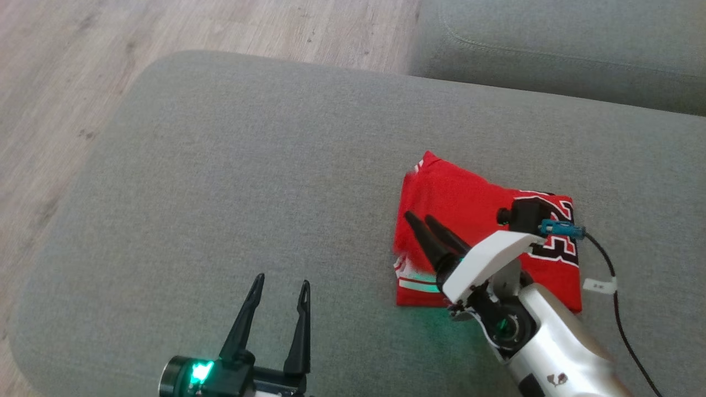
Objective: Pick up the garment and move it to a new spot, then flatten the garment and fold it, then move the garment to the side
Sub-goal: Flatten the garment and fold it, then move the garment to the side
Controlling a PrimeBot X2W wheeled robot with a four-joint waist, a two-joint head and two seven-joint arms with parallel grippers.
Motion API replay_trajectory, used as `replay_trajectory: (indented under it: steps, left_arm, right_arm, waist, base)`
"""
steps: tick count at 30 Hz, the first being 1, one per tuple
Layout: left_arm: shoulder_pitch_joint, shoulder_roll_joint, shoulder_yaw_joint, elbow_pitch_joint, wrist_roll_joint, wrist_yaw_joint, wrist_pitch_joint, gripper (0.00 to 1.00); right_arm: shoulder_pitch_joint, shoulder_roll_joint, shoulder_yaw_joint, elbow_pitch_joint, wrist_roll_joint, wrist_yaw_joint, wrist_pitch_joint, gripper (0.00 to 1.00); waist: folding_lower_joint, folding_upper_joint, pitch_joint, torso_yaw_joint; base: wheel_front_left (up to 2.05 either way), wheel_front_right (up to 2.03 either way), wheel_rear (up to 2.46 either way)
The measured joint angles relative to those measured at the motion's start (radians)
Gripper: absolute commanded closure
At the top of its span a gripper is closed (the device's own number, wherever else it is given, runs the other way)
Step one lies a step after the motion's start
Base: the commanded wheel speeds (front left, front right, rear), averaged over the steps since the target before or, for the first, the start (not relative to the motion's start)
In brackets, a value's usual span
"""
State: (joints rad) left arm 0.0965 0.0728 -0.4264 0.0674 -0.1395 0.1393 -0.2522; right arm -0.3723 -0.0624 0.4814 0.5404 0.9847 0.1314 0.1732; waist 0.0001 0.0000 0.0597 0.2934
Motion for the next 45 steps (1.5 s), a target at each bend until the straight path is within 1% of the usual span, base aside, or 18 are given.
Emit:
replay_trajectory:
  steps: [5,8,10,12,17,19,20,21,22,26,28,30,32,36,41,45]
  left_arm:
    - [-0.004,-0.002,0.011,0.009,0.0,0.0,0.0,0.0]
    - [-0.002,-0.006,0.034,0.008,-0.002,0.002,0.0,0.0]
    - [0.001,-0.006,0.05,0.008,-0.006,0.002,0.0,0.0]
    - [0.01,-0.007,0.064,0.007,-0.006,0.001,0.0,0.0]
    - [0.041,-0.007,0.086,0.004,-0.006,0.0,0.0,0.0]
    - [0.047,-0.007,0.099,-0.001,-0.006,-0.002,0.0,0.0]
    - [0.047,-0.007,0.099,-0.001,-0.006,-0.002,0.0,0.0]
    - [0.055,-0.007,0.109,-0.004,-0.006,-0.005,0.0,0.0]
    - [0.059,-0.007,0.111,-0.004,-0.006,-0.007,0.0,0.0]
    - [0.081,-0.009,0.132,-0.009,-0.006,-0.008,0.0,0.0]
    - [0.1,-0.009,0.143,-0.015,-0.006,-0.008,0.0,0.0]
    - [0.122,-0.009,0.151,-0.024,-0.005,-0.007,0.0,0.0]
    - [0.144,-0.009,0.166,-0.026,0.001,-0.006,0.0,0.0]
    - [0.176,-0.009,0.181,-0.028,0.007,-0.006,0.0,0.0]
    - [0.178,-0.009,0.203,-0.039,0.017,-0.006,0.0,0.0]
    - [0.178,-0.009,0.207,-0.038,0.018,-0.007,0.0,0.0]
  right_arm:
    - [-0.006,0.0,0.057,-0.001,0.021,0.0,-0.064,0.0]
    - [-0.006,-0.007,0.052,-0.038,-0.04,0.0,-0.136,0.0]
    - [-0.004,-0.037,0.049,-0.077,-0.098,0.0,-0.19,0.0]
    - [0.012,-0.074,0.03,-0.119,-0.116,0.0,-0.235,0.0]
    - [0.122,-0.168,-0.012,-0.203,-0.19,0.0,-0.34,0.0]
    - [0.167,-0.193,-0.039,-0.223,-0.238,0.0,-0.374,0.0]
    - [0.167,-0.193,-0.039,-0.223,-0.238,0.0,-0.374,0.0]
    - [0.207,-0.219,-0.053,-0.246,-0.31,0.0,-0.397,0.0]
    - [0.227,-0.222,-0.068,-0.254,-0.338,0.0,-0.405,0.0]
    - [0.327,-0.219,-0.144,-0.271,-0.424,0.0,-0.421,0.0]
    - [0.389,-0.197,-0.217,-0.279,-0.465,0.0,-0.421,0.0]
    - [0.44,-0.183,-0.279,-0.295,-0.534,0.0,-0.421,0.0]
    - [0.478,-0.168,-0.32,-0.312,-0.602,0.0,-0.421,0.0]
    - [0.526,-0.138,-0.351,-0.342,-0.703,0.0,-0.421,0.0]
    - [0.543,-0.126,-0.363,-0.362,-0.769,0.0,-0.421,0.0]
    - [0.55,-0.113,-0.364,-0.362,-0.783,0.0,-0.421,0.0]
  waist:
    - [0.0,0.0,-0.017,-0.018]
    - [-0.0001,0.0,-0.034,-0.04]
    - [0.0,0.0,-0.047,-0.056]
    - [-0.0001,0.0,-0.062,-0.073]
    - [-0.0001,0.0,-0.092,-0.121]
    - [-0.0001,0.0,-0.103,-0.138]
    - [-0.0001,0.0,-0.103,-0.138]
    - [-0.0002,0.0,-0.114,-0.154]
    - [-0.0002,0.0,-0.119,-0.161]
    - [-0.0002,0.0,-0.138,-0.189]
    - [-0.0002,0.0,-0.145,-0.202]
    - [-0.0002,0.0,-0.15,-0.214]
    - [-0.0002,0.0,-0.153,-0.223]
    - [-0.0002,0.0,-0.154,-0.229]
    - [-0.0002,0.0,-0.158,-0.226]
    - [-0.0001,0.0,-0.162,-0.222]
  base:
    - [0.0,0.0,0.0]
    - [0.0,0.0,0.0]
    - [0.0,0.0,0.0]
    - [0.0,0.0,0.0]
    - [0.0,0.0,0.0]
    - [0.0,0.0,0.0]
    - [0.0,0.0,0.0]
    - [0.0,0.0,0.0]
    - [0.0,0.0,0.0]
    - [0.0,0.0,0.0]
    - [0.0,0.0,0.0]
    - [0.0,0.0,0.0]
    - [0.0,0.0,0.0]
    - [0.0,0.0,0.0]
    - [0.0,0.0,0.0]
    - [0.0,0.0,0.0]
